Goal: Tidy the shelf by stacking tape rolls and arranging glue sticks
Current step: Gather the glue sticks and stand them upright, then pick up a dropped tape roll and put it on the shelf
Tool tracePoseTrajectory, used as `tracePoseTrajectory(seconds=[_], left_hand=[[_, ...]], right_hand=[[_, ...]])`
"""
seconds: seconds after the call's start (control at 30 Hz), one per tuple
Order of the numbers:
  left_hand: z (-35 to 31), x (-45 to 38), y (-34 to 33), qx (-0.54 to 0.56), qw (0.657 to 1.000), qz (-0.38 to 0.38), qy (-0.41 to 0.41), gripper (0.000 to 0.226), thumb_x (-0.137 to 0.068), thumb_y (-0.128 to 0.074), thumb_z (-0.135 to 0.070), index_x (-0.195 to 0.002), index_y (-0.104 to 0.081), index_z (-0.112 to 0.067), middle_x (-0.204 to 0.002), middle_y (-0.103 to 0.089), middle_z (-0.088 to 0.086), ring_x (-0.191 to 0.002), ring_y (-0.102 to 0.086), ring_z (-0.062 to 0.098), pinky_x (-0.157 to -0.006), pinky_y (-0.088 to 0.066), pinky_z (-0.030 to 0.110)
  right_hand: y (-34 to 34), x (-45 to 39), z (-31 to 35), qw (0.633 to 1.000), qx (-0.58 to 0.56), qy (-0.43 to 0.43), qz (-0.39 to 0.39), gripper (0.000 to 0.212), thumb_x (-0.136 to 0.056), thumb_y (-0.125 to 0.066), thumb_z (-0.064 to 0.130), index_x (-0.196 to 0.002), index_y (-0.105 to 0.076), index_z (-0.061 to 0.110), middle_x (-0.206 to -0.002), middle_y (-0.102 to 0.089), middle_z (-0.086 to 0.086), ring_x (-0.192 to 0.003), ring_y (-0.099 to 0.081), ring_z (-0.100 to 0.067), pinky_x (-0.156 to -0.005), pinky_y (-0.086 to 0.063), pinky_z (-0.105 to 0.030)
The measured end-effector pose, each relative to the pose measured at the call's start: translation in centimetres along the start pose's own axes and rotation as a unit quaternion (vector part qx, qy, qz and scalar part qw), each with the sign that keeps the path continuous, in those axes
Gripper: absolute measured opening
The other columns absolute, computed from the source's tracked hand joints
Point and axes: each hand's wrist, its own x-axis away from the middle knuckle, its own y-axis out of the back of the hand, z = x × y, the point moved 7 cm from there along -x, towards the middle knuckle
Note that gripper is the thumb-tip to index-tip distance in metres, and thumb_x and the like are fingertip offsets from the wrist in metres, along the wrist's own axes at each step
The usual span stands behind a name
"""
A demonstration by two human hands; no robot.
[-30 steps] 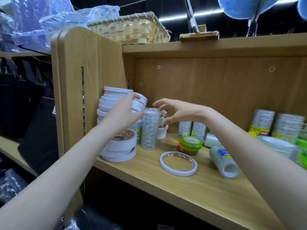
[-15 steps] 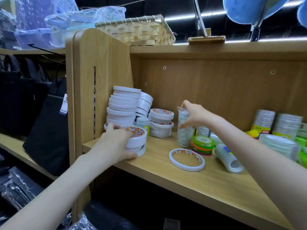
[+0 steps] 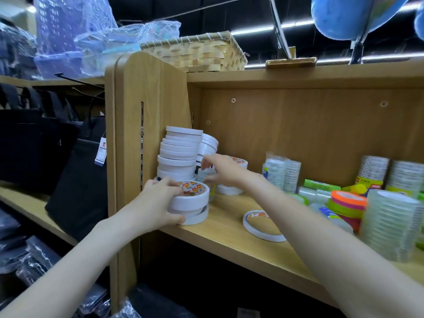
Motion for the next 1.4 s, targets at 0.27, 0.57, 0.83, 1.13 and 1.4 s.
tracePoseTrajectory(seconds=[0.27,0.57,0.83,1.13,1.4], left_hand=[[-0.6,0.0,0.4,0.031,0.999,0.006,-0.023,0.046,-0.077,-0.070,-0.036,-0.117,-0.057,-0.015,-0.118,-0.049,-0.005,-0.111,-0.047,0.012,-0.094,-0.040,0.027],[-3.7,-5.2,-2.7,-0.135,0.981,-0.142,-0.008,0.054,-0.084,-0.059,-0.037,-0.130,-0.037,-0.022,-0.134,-0.036,0.000,-0.128,-0.027,0.024,-0.101,-0.026,0.032],[-10.5,-3.8,-2.5,-0.015,0.960,-0.167,-0.224,0.047,-0.077,-0.069,-0.026,-0.121,-0.054,-0.021,-0.126,-0.051,-0.001,-0.123,-0.041,0.019,-0.106,-0.024,0.038],[-12.9,-2.6,-2.3,0.110,0.957,-0.038,-0.267,0.016,-0.091,-0.056,-0.021,-0.092,-0.069,-0.011,-0.088,-0.065,0.000,-0.090,-0.056,0.015,-0.079,-0.035,0.024],[-9.0,-3.7,2.9,-0.005,0.927,-0.357,-0.115,0.018,-0.088,-0.048,-0.010,-0.075,-0.061,-0.009,-0.072,-0.060,0.012,-0.068,-0.059,0.031,-0.067,-0.036,0.038]], right_hand=[[3.2,2.6,-2.6,0.985,0.121,-0.085,0.087,0.030,-0.077,-0.072,0.018,-0.103,-0.061,0.010,-0.104,-0.063,-0.011,-0.088,-0.062,-0.025,-0.072,-0.050,-0.033],[6.9,9.4,-7.8,0.958,0.181,-0.191,0.112,0.029,-0.071,-0.079,0.025,-0.089,-0.060,0.012,-0.095,-0.066,-0.009,-0.081,-0.062,-0.022,-0.060,-0.048,-0.026],[10.2,11.7,-8.9,0.965,0.139,-0.208,0.073,0.024,-0.074,-0.076,0.026,-0.088,-0.059,0.017,-0.097,-0.067,-0.007,-0.087,-0.065,-0.022,-0.063,-0.047,-0.023],[10.8,14.5,-9.3,0.966,0.117,-0.225,0.053,0.027,-0.074,-0.077,0.024,-0.095,-0.063,0.014,-0.091,-0.063,-0.001,-0.090,-0.065,-0.024,-0.063,-0.046,-0.023],[10.4,15.0,-7.4,0.972,0.136,-0.193,0.018,0.024,-0.075,-0.075,0.027,-0.094,-0.063,0.020,-0.084,-0.054,0.005,-0.084,-0.053,-0.017,-0.067,-0.038,-0.023]])
